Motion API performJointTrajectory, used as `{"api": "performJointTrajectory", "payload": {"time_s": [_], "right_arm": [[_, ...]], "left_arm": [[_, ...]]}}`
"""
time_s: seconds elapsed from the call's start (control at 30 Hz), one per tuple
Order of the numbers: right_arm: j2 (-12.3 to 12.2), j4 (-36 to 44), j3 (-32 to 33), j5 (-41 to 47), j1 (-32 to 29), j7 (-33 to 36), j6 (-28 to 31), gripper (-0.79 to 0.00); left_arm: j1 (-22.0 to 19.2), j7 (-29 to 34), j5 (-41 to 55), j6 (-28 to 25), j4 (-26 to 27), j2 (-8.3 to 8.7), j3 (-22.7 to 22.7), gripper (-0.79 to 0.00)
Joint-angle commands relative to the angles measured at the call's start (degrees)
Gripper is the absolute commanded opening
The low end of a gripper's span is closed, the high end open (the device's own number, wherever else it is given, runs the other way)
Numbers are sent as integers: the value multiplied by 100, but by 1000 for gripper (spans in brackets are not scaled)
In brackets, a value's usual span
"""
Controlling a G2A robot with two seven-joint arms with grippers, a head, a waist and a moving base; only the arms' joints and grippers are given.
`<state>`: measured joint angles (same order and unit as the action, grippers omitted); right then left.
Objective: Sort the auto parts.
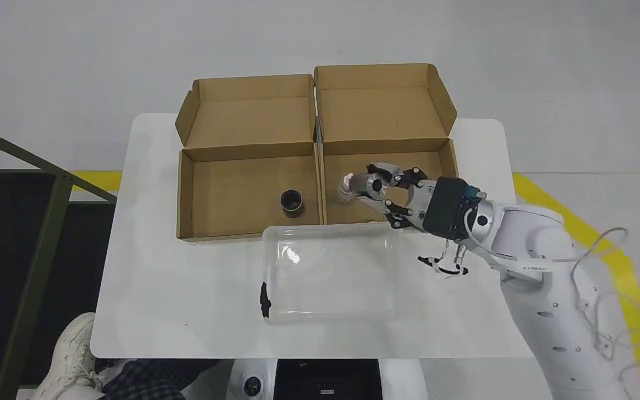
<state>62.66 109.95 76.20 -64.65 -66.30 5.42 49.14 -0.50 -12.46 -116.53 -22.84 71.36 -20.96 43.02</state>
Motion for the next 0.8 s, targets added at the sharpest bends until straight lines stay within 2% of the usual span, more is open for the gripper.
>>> {"api": "performJointTrajectory", "payload": {"time_s": [0.0, 0.3, 0.77], "right_arm": [[6, -58, -111, -50, 48, 60, -4, -785], [113, -507, -965, -256, 568, 339, -131, -785], [425, -1451, -2265, -595, 1615, 561, -591, -785]], "left_arm": [[0, 0, 0, 0, 0, 0, 0, 0], [0, 0, 0, 0, 0, 0, 0, 0], [0, 0, 0, 0, 0, 0, 0, 0]]}}
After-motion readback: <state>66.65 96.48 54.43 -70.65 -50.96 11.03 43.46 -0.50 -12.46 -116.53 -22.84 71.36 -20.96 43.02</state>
